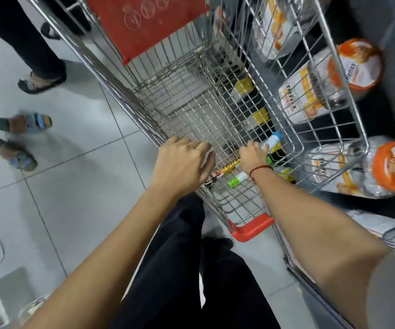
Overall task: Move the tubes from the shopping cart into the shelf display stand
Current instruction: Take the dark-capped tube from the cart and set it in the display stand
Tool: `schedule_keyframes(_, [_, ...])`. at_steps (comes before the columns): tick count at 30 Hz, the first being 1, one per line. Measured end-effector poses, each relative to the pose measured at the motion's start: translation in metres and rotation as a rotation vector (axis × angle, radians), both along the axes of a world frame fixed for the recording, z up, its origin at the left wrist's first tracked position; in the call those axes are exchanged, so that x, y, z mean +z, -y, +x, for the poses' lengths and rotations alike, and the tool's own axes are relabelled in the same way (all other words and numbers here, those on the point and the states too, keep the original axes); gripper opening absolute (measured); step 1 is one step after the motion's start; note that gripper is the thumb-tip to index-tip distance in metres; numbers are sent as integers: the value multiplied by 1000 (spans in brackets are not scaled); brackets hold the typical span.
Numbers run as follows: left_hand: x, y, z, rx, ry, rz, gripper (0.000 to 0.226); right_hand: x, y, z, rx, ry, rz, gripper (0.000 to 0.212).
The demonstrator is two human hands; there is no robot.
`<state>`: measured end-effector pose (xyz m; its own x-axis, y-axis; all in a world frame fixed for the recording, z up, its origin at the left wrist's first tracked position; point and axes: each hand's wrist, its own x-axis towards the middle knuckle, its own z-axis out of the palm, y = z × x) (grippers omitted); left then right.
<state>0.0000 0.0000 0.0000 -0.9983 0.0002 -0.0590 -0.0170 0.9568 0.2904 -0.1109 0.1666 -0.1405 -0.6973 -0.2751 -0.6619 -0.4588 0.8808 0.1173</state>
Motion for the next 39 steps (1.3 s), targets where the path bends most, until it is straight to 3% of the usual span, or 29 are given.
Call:
schedule_keyframes(3, [-4,0,-1,22,-35,7,37,-4,0,-11,-4,16,48,42])
schedule_keyframes(9, [-4,1,-1,12,-96,14,30,-19,6,-17,113,119,120,36])
schedule_keyframes(18, [-3,-1,-1,34,-80,14,29,-9,3,-27,194,156,5,31])
schedule_keyframes(25, [0,-3,-2,38,-61,12,27,36,-7,-25,-108,361,-287,34])
schedule_keyframes(31, [3,-4,-2,36,-23,-16,33,88,-25,-2,-287,209,-520,29])
schedule_keyframes(39, [15,-10,-11,44,-2,4,17,177,-65,2,-478,-110,-752,30])
